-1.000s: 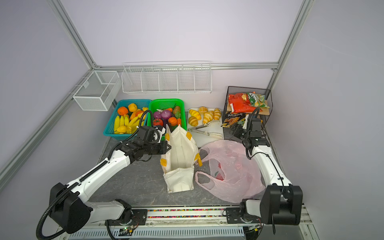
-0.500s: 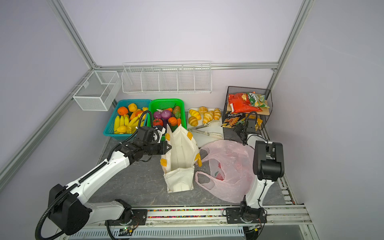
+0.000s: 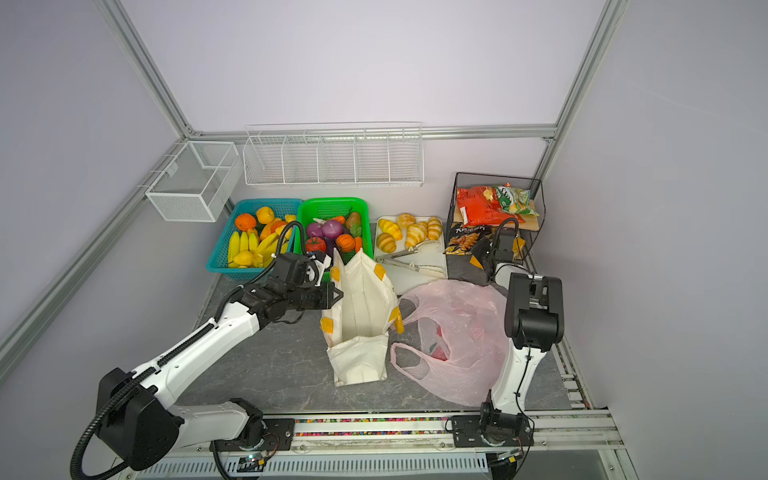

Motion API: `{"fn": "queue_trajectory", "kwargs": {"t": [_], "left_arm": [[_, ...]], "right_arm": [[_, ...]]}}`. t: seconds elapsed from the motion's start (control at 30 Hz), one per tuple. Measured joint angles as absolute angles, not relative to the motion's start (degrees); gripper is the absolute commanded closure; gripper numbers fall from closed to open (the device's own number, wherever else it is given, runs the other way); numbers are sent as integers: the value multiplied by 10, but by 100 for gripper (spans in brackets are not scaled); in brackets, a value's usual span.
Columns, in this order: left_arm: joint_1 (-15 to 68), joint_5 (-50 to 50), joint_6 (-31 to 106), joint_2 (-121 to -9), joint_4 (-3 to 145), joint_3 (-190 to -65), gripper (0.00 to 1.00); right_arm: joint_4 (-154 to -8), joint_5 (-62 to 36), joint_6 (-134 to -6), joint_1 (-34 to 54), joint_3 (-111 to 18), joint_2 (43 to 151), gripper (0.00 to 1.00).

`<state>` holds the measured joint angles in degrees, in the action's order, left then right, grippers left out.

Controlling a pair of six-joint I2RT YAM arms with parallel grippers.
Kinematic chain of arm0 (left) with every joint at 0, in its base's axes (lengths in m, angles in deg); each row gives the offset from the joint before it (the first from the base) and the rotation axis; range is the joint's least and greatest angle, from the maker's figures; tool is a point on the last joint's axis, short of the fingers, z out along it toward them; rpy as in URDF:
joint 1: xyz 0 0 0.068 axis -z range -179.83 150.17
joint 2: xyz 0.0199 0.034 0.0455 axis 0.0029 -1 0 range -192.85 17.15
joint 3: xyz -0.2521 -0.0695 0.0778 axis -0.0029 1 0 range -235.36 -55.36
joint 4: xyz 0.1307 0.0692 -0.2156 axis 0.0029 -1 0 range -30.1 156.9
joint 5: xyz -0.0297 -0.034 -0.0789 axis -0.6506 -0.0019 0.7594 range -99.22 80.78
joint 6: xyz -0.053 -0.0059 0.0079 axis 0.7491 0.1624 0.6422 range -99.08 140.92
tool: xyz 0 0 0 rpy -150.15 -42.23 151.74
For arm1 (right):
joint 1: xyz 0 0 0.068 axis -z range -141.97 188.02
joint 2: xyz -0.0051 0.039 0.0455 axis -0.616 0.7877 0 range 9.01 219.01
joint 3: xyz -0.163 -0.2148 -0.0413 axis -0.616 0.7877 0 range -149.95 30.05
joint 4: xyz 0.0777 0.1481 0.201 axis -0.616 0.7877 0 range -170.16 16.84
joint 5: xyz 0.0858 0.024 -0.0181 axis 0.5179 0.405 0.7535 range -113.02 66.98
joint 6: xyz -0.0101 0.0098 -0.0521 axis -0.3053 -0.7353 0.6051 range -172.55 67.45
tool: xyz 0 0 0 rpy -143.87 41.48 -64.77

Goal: Place the mixed food into the grocery bags and tie them
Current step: 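Grasp the black-yellow chips bag on the rack with the right gripper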

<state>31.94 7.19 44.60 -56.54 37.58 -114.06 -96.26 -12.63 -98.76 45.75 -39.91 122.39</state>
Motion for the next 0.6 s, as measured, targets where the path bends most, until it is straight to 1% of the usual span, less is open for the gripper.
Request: {"fn": "queue_trajectory", "kwargs": {"t": [0.07,0.33,0.47,0.6], "left_arm": [[319,72,446,-565,376,-1140,100],[319,72,444,-565,377,-1140,100],[319,72,444,-565,377,-1140,100],[319,71,444,-565,379,-1139,100]], "right_arm": [[-973,-117,-990,458,-387,1216,94],[-1013,-33,-1006,460,-320,1130,94],[-1012,-2,-1007,461,-268,1042,94],[-923,6,-971,455,-227,909,94]]}}
